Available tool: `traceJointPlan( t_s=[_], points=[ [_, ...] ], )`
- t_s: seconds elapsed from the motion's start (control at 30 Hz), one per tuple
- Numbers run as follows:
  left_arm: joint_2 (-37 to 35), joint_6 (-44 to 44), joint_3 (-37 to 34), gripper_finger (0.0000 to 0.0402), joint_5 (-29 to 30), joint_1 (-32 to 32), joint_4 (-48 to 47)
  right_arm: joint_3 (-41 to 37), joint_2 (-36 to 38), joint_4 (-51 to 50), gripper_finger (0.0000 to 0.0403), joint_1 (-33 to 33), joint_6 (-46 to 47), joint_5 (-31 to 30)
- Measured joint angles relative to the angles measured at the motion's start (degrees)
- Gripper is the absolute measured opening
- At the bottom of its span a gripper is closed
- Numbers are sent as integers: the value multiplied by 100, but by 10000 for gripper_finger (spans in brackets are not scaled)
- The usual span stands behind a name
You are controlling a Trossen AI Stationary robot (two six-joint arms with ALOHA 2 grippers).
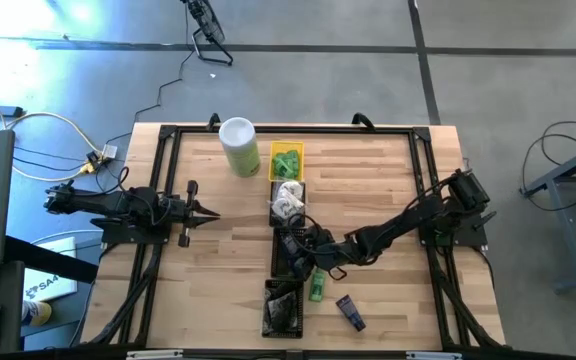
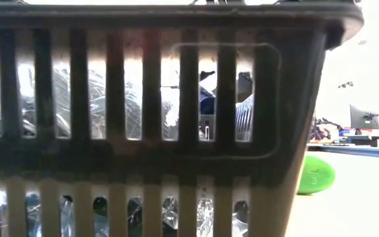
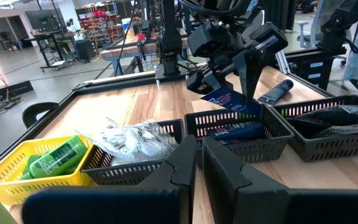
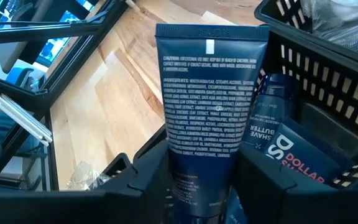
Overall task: Pick & Place Travel size toiletries
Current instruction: Put the dark blue bottle into the middle black basket, then put the green bottle into the yellow basket
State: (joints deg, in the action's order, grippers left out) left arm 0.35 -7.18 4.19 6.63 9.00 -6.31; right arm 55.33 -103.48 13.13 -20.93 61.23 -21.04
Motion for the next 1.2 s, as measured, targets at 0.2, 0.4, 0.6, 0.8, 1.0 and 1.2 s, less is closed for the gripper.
traceJointPlan(
  t_s=[0.2,0.4,0.6,0.8,1.0,1.2],
  points=[
    [0,1,0,24,-1,0,0,0,0,0,184,0,-2,0],
    [1,0,0,24,0,0,0,0,0,1,193,0,-2,1],
    [1,0,0,24,0,1,0,0,0,2,194,0,-3,17],
    [0,0,0,24,-2,0,0,0,44,-9,190,0,-5,24],
    [-1,0,1,24,-1,0,0,0,422,-66,154,-10,-231,105],
    [-1,0,0,24,-2,1,0,2,581,-376,86,-116,-109,621]
  ],
)
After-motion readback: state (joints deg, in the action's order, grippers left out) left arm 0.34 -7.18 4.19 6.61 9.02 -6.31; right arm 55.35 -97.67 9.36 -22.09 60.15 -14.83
